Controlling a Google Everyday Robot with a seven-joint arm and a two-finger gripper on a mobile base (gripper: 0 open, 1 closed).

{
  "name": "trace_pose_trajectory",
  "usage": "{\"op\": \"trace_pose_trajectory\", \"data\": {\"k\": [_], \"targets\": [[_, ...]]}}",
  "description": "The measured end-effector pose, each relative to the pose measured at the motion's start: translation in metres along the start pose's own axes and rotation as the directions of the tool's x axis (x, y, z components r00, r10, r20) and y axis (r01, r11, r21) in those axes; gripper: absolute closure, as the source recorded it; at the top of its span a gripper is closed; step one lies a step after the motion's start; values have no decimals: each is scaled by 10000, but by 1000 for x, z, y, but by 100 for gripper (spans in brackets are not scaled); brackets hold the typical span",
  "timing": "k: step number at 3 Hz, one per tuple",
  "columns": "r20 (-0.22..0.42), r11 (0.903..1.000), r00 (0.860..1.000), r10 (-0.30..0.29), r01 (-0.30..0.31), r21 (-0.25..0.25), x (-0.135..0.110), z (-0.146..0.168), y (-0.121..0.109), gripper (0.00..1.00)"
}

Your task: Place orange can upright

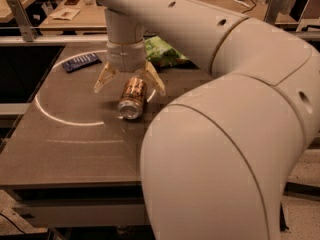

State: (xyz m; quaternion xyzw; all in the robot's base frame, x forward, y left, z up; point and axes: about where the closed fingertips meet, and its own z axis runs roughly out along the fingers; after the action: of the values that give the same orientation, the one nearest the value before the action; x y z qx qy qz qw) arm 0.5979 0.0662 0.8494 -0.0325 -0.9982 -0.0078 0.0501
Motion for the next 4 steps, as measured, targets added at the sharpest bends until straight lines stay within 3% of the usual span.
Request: {"op": "trace_pose_trajectory", "data": {"k": [1, 4], "targets": [[-195, 9998, 9997, 176, -175, 54, 0, 6, -7, 18], [-375, 9990, 9984, 429, -434, -117, 12, 9, -24, 88]]}}
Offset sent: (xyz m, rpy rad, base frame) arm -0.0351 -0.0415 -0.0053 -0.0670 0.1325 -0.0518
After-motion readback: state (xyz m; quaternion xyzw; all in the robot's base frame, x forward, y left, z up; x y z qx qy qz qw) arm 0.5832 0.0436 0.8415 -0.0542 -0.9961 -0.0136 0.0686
